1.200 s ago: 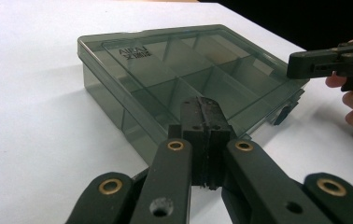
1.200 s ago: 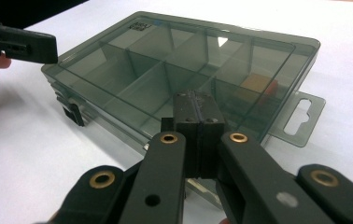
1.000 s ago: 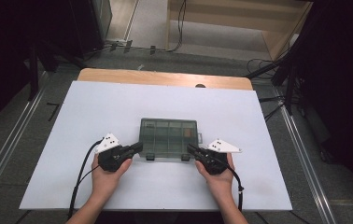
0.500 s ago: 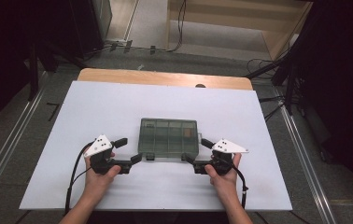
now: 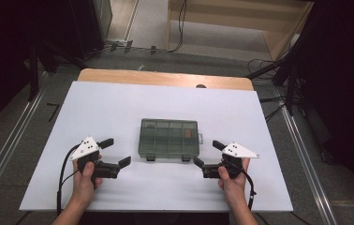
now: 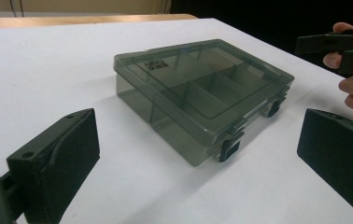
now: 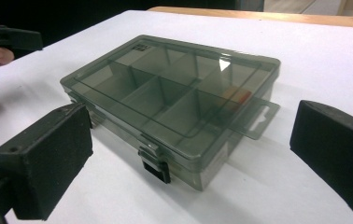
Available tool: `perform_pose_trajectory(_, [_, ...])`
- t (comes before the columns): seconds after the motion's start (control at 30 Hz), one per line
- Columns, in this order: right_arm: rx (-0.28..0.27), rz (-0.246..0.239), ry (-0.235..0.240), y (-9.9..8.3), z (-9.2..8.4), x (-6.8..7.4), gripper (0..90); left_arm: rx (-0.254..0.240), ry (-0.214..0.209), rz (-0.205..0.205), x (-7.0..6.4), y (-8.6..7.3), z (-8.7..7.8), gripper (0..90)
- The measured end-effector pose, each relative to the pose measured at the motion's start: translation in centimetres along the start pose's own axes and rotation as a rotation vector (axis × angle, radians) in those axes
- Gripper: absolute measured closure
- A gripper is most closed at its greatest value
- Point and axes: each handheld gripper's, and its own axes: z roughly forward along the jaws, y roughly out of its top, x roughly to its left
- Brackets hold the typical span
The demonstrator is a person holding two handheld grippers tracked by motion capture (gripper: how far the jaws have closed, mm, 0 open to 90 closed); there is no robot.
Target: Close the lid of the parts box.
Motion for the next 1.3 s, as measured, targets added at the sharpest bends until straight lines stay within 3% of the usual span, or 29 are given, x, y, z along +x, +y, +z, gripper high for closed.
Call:
perform_pose_trajectory(0.2, [-0.003, 0.000, -0.018, -0.3, -1.0, -0.5, 0.0, 0.010, 0.032, 0.022, 0.4, -0.5, -1.5, 0.0])
perform_pose_trajectory(0.6, [-0.022, 0.017, -0.054, -1.3, -3.8, -2.0, 0.0, -0.004, 0.058, 0.014, 1.5, -1.3, -4.8, 0.0])
perform_pose_trajectory(1.03, [-0.034, 0.046, -0.093, -2.2, -6.9, -3.6, 0.0, -0.015, 0.108, -0.005, 3.2, -2.7, -9.4, 0.0])
perform_pose_trajectory(1.3, [-0.052, 0.056, -0.123, -2.7, -8.7, -4.7, 0.0, -0.054, 0.147, -0.026, 4.7, -2.9, -11.6, 0.0])
